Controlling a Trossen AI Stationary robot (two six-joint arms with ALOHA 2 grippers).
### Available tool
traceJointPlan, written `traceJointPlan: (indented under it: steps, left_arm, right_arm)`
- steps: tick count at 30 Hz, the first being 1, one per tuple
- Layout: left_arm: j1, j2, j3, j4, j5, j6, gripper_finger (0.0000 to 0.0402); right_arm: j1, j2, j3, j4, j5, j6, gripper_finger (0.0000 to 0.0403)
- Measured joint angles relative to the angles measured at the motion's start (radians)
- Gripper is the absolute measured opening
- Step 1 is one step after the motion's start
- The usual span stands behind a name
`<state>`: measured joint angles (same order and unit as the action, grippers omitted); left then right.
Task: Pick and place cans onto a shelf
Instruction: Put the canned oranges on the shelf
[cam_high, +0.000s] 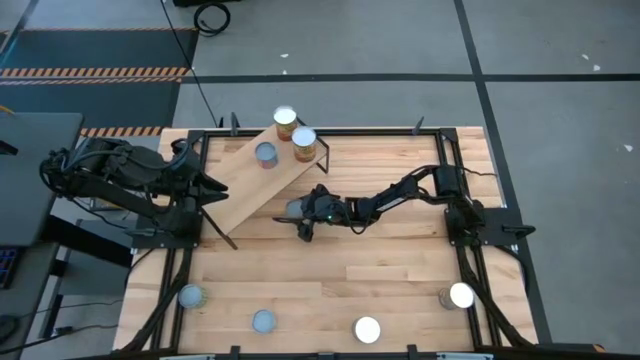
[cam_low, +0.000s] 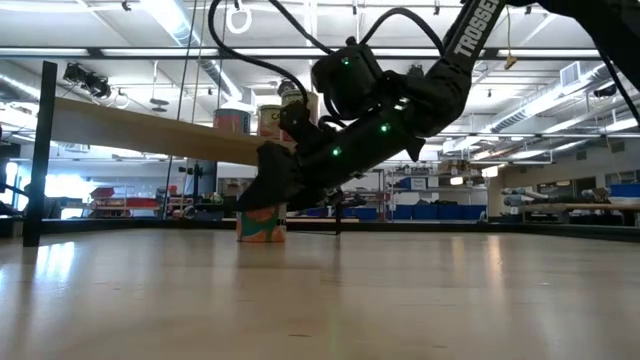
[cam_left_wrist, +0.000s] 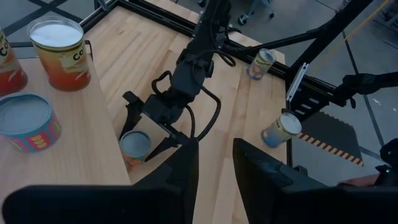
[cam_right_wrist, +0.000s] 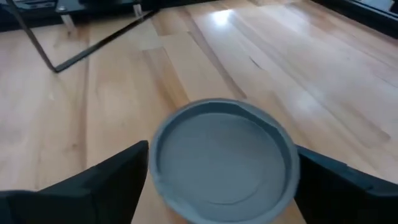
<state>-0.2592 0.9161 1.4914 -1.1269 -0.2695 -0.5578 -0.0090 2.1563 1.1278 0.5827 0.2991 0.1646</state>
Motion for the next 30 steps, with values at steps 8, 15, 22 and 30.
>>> traceJointPlan:
  steps: [8, 15, 22, 30]
  left_arm:
    - [0.000, 0.000, 0.000, 0.000, 0.000, 0.001, 0.0105]
    - [0.000, 0.000, 0.000, 0.000, 0.000, 0.001, 0.0105]
    - [0.000, 0.000, 0.000, 0.001, -0.010, 0.006, 0.0105]
    - [0.000, 0.000, 0.000, 0.024, -0.042, 0.020, 0.0105]
  right_arm:
    - [0.002, -0.005, 0.000, -0.009, 0.041, 0.000, 0.0289]
    - [0.074, -0.182, 0.034, -0.219, 0.008, 0.052, 0.0289]
    - [0.168, -0.328, 0.269, -0.587, 0.239, 0.072, 0.0290]
    - [0.123, -0.178, 0.562, -0.658, 0.458, -0.016, 0.0290]
